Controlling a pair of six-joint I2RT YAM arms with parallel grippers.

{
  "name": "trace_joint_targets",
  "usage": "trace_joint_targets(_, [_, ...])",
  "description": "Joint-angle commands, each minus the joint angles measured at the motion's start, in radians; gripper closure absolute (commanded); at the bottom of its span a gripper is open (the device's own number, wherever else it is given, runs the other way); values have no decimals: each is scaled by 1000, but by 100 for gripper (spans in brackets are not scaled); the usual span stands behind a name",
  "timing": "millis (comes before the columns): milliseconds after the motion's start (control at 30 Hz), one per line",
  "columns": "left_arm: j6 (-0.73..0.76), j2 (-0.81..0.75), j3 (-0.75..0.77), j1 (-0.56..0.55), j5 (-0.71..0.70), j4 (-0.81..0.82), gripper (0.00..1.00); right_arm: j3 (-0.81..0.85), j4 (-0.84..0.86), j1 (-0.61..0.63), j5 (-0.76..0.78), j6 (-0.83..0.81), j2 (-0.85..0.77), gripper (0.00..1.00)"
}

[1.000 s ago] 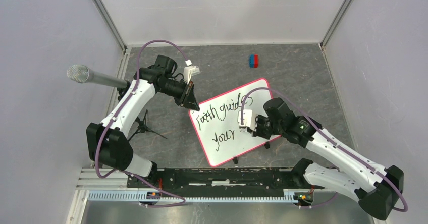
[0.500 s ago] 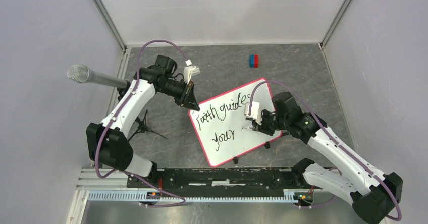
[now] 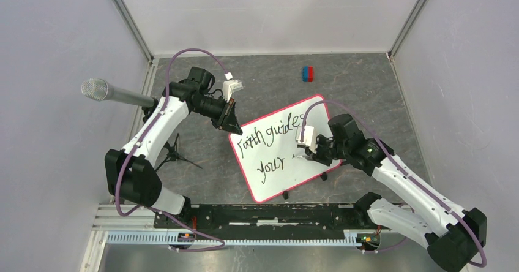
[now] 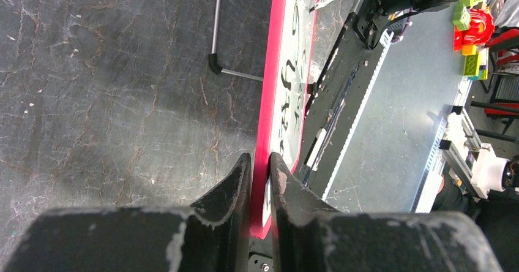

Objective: Write a sentence on the whiteboard

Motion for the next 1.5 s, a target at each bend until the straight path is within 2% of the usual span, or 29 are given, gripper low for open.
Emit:
trace_joint_targets(0, [46, -8, 18, -17, -27, -32, 98, -35, 18, -2, 91, -37, 4, 100])
trace_joint_targets(300, [47, -5, 17, -19, -27, -33, 98, -36, -44, -2, 103, -76, -15, 100])
trace_joint_targets(800, [52, -9, 15, -21, -34, -39, 98, 66, 32, -4, 169, 9, -16, 100])
trace_joint_targets(1233, [63, -12, 17, -21, -35, -50, 98, -30, -26, -4, 165, -23, -50, 100])
trace_joint_targets(1467, [67, -9, 15, -22, -31, -51, 98, -23, -53, -4, 165, -40, -45, 100])
